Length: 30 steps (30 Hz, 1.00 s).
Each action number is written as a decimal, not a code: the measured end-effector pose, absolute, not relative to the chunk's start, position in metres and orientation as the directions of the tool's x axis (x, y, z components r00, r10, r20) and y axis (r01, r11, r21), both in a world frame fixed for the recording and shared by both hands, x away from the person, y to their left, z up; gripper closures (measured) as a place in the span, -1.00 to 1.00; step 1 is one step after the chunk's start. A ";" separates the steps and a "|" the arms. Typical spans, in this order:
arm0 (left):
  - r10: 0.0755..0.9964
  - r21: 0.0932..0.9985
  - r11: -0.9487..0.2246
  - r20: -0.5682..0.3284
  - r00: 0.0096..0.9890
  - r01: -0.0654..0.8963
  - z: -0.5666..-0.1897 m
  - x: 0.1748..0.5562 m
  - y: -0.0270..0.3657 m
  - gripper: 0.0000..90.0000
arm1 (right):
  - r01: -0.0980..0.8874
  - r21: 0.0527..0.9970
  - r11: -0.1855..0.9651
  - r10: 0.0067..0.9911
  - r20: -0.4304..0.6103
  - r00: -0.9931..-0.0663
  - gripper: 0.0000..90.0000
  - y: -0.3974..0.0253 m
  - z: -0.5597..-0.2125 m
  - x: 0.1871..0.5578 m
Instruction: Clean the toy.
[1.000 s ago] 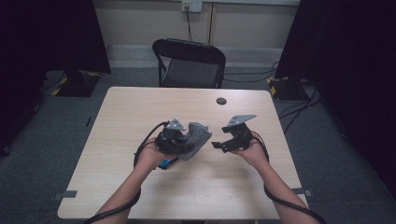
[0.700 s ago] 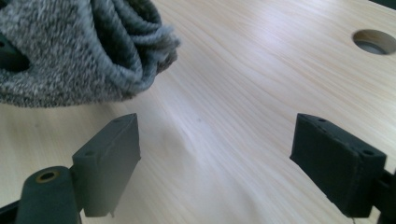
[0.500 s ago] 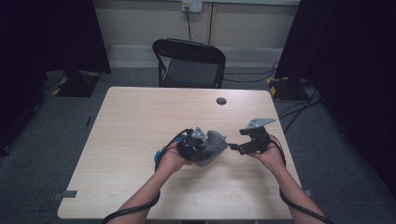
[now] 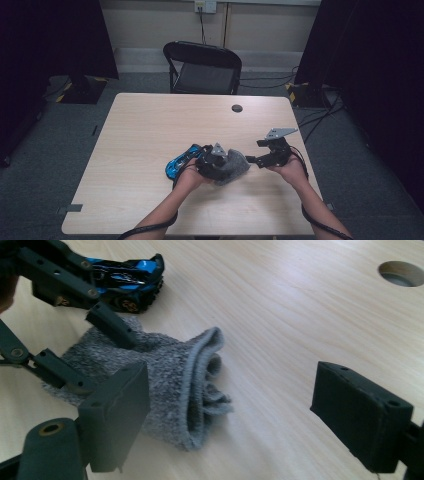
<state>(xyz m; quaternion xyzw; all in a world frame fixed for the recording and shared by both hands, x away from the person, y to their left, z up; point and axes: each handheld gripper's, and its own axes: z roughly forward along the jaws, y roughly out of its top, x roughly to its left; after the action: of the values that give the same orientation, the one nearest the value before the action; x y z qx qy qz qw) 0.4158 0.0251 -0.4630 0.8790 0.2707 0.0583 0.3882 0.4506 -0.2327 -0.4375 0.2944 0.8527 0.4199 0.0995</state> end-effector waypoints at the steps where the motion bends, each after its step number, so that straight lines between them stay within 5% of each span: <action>1: 0.525 0.719 -0.545 -0.108 0.844 0.431 -0.461 0.415 0.028 -0.11 | 0.417 0.777 0.472 0.582 0.081 -0.809 -0.66 -0.231 -0.437 0.450; 8: 0.581 0.740 -0.502 -0.094 0.808 0.447 -0.446 0.413 0.061 -0.39 | 0.384 0.790 0.478 0.523 0.095 -0.847 -0.64 -0.208 -0.433 0.446; 18: 0.687 0.747 -0.453 -0.055 0.725 0.486 -0.439 0.411 0.120 -0.41 | 0.328 0.747 0.578 0.410 0.082 -0.908 -0.56 -0.170 -0.448 0.435; 30: 0.735 0.699 -0.468 -0.030 0.677 0.540 -0.469 0.440 0.140 -0.53 | 0.332 0.703 0.629 0.417 0.056 -0.907 -0.58 -0.156 -0.469 0.438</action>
<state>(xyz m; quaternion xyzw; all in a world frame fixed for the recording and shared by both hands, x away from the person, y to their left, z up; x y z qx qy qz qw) 0.4396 0.1397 -0.4690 0.8455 0.3772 0.1388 0.3515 0.4384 -0.1559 -0.4691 0.2077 0.9008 0.3772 0.0562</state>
